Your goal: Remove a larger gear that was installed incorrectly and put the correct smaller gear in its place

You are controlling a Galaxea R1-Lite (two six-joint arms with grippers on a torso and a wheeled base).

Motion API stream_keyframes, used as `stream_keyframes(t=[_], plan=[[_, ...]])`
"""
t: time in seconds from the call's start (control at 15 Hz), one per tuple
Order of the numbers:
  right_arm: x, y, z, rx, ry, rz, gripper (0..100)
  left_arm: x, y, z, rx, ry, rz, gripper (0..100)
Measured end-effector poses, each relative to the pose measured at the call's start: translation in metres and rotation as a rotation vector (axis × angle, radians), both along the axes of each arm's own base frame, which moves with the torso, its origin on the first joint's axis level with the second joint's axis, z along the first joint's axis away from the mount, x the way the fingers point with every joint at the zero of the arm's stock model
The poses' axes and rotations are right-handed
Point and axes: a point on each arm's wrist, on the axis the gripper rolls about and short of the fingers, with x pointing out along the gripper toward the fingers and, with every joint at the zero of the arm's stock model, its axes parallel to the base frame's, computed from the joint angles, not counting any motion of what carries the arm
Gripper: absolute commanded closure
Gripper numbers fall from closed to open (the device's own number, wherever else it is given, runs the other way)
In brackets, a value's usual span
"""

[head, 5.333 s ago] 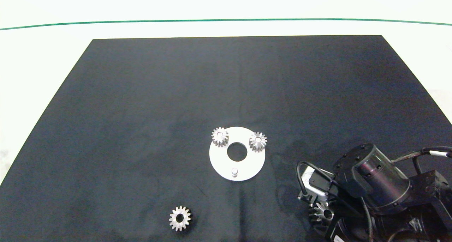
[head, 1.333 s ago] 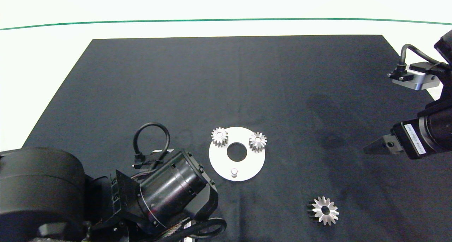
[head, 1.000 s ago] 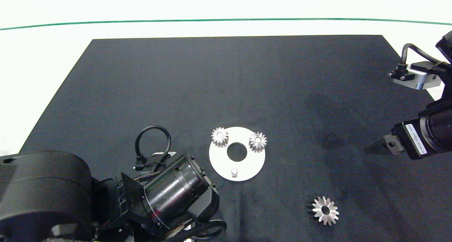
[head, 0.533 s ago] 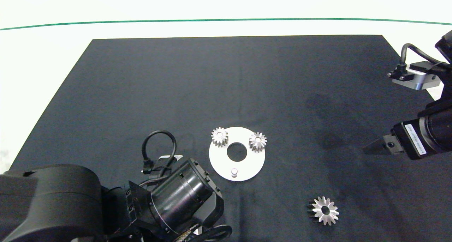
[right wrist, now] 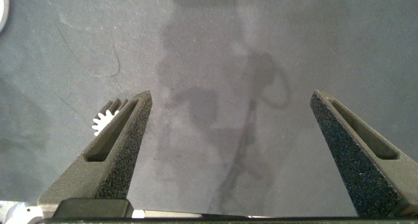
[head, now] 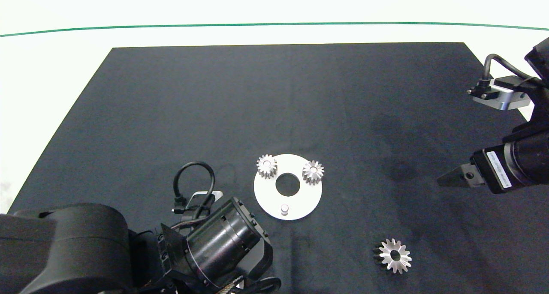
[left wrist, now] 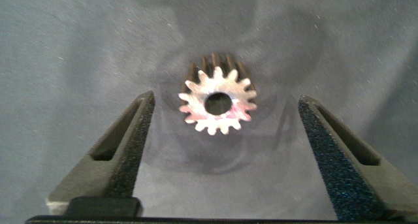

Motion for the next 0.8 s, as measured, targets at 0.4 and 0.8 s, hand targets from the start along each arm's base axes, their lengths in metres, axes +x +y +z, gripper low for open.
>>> stream_keyframes(t=[0.4, 0.8], plan=[[-0.0021, -0.0011, 0.0015, 0.003, -0.008, -0.001, 0, 0.0003, -0.0010, -0.0046, 0.030, -0.004, 0.002, 29], [-0.0018, -0.0010, 0.0016, 0.003, -0.012, -0.002, 0, -0.0020, 0.0005, -0.0073, 0.052, -0.003, -0.012, 41]])
